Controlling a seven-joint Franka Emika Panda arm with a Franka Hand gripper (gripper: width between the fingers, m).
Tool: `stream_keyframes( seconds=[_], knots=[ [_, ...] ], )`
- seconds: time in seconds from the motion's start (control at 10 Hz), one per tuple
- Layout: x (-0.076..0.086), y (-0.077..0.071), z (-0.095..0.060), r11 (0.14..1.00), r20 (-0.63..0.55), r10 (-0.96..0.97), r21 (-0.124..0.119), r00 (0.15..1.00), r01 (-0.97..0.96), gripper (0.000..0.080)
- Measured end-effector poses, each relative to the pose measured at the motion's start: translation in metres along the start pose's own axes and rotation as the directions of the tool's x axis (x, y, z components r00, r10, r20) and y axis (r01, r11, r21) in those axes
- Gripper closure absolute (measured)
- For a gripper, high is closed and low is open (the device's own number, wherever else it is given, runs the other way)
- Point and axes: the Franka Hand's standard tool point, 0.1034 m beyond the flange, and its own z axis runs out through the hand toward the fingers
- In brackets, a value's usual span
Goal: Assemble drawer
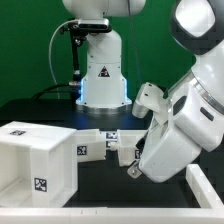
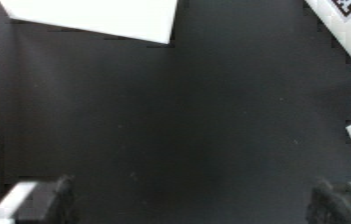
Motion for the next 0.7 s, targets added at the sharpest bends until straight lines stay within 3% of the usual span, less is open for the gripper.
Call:
stream_keyframes(
  seconds=[0.1, 0.2, 0.4, 0.5, 0.7],
  knots=[
    [-0.001, 0.003, 0.003, 1.000, -0.008, -0.009, -0.010, 1.000, 0.009, 0.0150],
    [-0.010, 0.015, 0.016, 0.998, -0.046, -0.019, -0.053, 0.999, 0.017, 0.0150],
    [-0.042, 0.031, 0.040, 0.994, -0.093, 0.019, -0.103, 0.996, -0.029, 0.0150],
    [-0.047, 0.032, 0.046, 0.994, -0.088, 0.029, -0.099, 0.996, -0.037, 0.0150],
    [-0.043, 0.031, 0.043, 0.994, -0.089, 0.020, -0.102, 0.996, -0.030, 0.0150]
  ],
)
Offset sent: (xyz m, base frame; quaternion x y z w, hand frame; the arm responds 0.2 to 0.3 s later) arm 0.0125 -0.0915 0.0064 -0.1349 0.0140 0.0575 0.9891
